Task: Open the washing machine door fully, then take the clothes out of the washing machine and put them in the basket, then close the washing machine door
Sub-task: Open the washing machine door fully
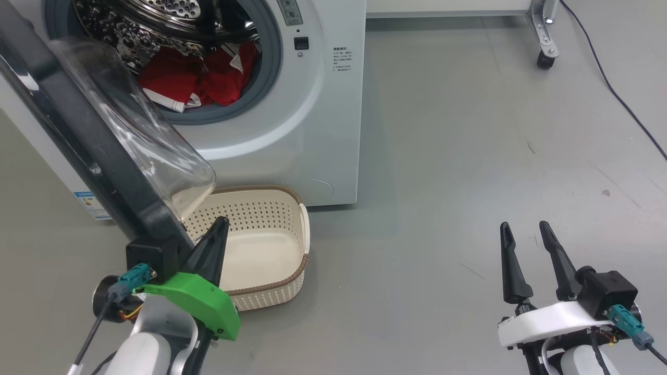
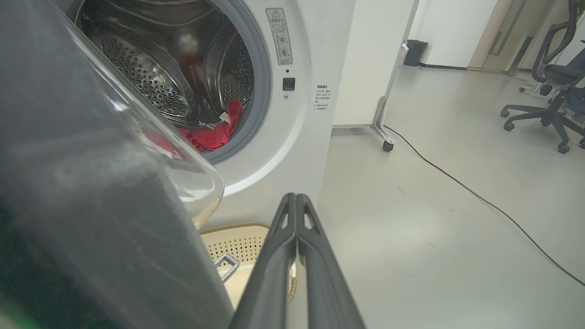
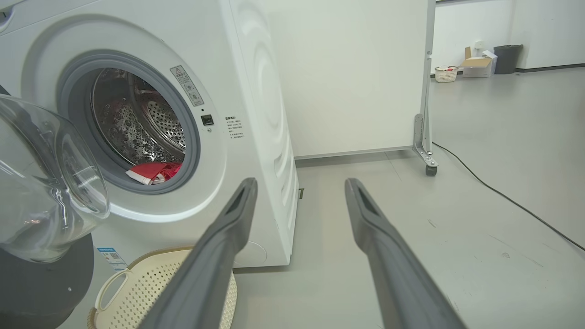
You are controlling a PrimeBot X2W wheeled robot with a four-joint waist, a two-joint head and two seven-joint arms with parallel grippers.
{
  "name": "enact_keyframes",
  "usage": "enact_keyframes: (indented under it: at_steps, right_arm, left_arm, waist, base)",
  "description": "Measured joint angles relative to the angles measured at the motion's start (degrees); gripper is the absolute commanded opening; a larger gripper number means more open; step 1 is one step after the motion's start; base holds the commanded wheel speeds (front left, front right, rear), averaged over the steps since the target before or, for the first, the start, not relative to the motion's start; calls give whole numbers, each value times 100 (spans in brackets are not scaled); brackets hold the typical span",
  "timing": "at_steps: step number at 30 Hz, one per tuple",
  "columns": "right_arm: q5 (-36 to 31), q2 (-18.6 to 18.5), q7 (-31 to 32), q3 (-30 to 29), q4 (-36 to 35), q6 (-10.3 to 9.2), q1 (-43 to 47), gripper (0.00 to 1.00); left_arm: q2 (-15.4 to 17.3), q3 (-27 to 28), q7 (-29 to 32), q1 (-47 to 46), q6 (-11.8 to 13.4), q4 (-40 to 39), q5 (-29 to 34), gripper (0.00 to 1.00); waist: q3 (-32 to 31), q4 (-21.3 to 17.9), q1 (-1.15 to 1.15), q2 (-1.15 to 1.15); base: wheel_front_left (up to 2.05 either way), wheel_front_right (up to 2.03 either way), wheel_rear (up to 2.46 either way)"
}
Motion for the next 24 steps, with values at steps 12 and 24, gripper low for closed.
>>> enact_keyframes:
  at_steps: [12,24]
  right_arm:
    - [-57,24,0,-41,1,24,0,100]
    - [-97,38,0,-133,3,67,1,100]
  left_arm:
    - [0,176,2,11,148,170,-41,0]
    - [-41,122,-56,8,148,293,-56,0]
  waist:
    - [75,43,0,0]
    - [114,223,0,0]
  base:
    - [0,0,0]
    - [0,0,0]
